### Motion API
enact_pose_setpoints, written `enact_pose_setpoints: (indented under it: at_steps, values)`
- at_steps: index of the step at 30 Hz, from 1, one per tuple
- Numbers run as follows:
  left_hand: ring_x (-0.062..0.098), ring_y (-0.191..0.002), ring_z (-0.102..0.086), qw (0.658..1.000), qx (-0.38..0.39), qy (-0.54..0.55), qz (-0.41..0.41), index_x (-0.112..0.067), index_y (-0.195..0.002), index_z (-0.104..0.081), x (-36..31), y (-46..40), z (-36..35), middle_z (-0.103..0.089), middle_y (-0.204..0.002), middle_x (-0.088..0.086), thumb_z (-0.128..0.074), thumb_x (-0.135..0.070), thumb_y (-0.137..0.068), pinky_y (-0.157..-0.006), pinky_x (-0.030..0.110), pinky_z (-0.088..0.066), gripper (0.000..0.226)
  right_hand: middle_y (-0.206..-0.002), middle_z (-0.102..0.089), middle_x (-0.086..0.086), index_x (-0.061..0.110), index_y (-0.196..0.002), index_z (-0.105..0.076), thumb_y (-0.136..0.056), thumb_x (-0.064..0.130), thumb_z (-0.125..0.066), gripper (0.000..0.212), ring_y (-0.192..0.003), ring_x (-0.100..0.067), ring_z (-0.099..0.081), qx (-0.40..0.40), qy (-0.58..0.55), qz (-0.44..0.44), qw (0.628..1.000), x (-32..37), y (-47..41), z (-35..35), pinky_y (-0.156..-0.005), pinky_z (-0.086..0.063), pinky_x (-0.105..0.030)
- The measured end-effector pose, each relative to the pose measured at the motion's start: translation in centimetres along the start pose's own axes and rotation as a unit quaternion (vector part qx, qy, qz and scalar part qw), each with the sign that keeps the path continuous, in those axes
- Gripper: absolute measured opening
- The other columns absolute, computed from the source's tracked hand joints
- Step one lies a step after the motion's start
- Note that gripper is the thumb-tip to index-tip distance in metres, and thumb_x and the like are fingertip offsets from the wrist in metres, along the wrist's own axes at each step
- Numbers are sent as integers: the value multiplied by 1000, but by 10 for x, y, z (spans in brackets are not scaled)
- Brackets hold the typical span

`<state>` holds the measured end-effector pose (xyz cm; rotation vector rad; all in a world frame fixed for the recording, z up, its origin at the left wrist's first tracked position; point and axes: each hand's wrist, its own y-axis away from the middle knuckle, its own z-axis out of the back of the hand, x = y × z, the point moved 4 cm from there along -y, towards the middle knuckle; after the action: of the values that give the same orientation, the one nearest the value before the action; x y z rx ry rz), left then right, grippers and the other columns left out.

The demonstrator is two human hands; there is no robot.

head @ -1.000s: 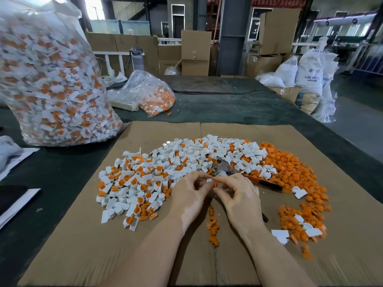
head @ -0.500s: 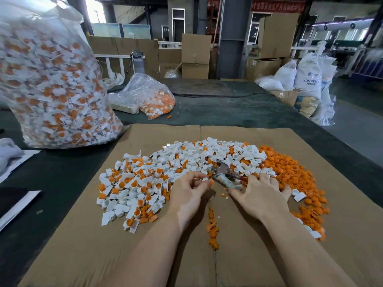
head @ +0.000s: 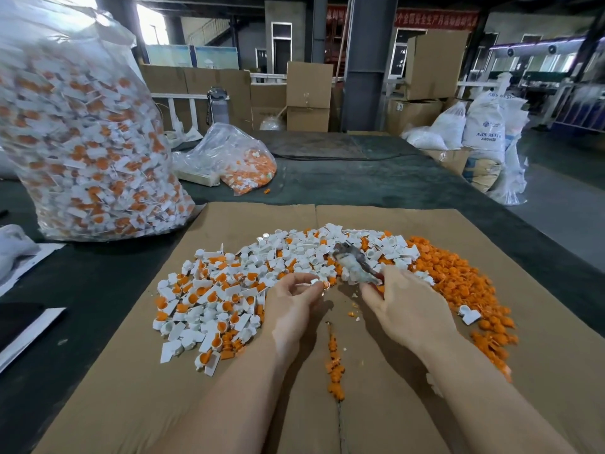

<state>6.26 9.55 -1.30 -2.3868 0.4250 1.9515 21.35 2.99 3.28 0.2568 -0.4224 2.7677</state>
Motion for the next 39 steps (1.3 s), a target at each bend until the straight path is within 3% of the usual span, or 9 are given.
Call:
enact_pose_setpoints:
  at_steps: [3, 7, 14, 18, 27, 32, 35, 37, 39]
  values:
    - [12, -57, -65, 998, -7, 55, 37, -7, -101, -64, -4, -2, -2, -67, -77, 10, -67, -7, -85, -50, 22, -52, 17, -77, -57, -3, 12, -83, -51, -96, 46, -36, 40, -67, -18, -52, 124, -151, -9, 981, 9, 2, 3, -63, -42, -34]
    - [6, -45, -61, 997, -24, 60, 40, -5, -98, -63, -9, -3, -4, -66, -63, 5, -65, -3, -86, -42, 16, -47, 12, -68, -59, -6, 12, -72, -52, -97, 40, -37, 40, -54, -12, -49, 233, -269, -47, 933, 15, 12, 8, -59, -37, -26]
    - [9, -49, -55, 998, -64, 11, 22, -7, -89, -63, -15, -9, -2, -61, -73, 10, -62, -3, -88, -39, 14, -42, 4, -72, -61, -6, 12, -81, -55, -99, 37, -35, 37, -61, -16, -59, 312, -358, -90, 876, 20, 21, 10, -53, -45, -21]
    - [14, -59, -55, 997, -77, 9, 26, -9, -87, -62, -16, -11, -2, -62, -79, 13, -62, -4, -88, -40, 16, -46, 5, -72, -55, -7, 11, -80, -52, -99, 35, -36, 35, -62, -19, -54, 334, -395, -100, 850, 23, 23, 9, -58, -46, -30]
    - [13, -59, -55, 996, -90, -8, 21, -6, -92, -64, -17, -6, -6, -61, -80, 12, -62, -3, -88, -40, 13, -45, 5, -54, -57, -1, 14, -75, -49, -96, 44, -41, 37, -45, -13, -54, 241, -322, -44, 915, 23, 19, 2, -43, -43, -17]
    - [12, -60, -56, 995, -98, -2, 25, -6, -92, -64, -12, -5, -3, -62, -78, 10, -62, -2, -87, -41, 12, -46, 6, -65, -54, -5, 14, -76, -51, -92, 49, -46, 40, -55, -17, -50, 187, -270, -37, 944, 22, 19, -6, -56, -39, -30]
    - [14, -57, -57, 994, -97, 21, 33, -6, -91, -63, -8, -5, -1, -62, -73, 13, -62, -1, -87, -45, 19, -49, 6, -62, -51, 3, 16, -70, -50, -88, 55, -48, 43, -55, -11, -48, 141, -259, -33, 955, 17, 21, -10, -56, -35, -26]
    - [16, -54, -58, 994, -88, 46, 37, -5, -94, -64, -4, -4, 0, -62, -69, 13, -63, -1, -87, -51, 26, -49, 8, -71, -48, 10, 20, -78, -51, -88, 58, -46, 40, -63, -4, -47, 102, -230, -51, 966, 11, 20, -13, -54, -32, -22]
    - [15, -56, -64, 996, -87, 0, 8, -10, -95, -67, -2, -5, 2, -66, -70, 7, -64, -5, -86, -57, 28, -52, 11, -78, -47, 12, 23, -87, -47, -89, 59, -42, 37, -70, -5, -46, 63, -167, -74, 981, 3, 19, -16, -55, -33, -22]
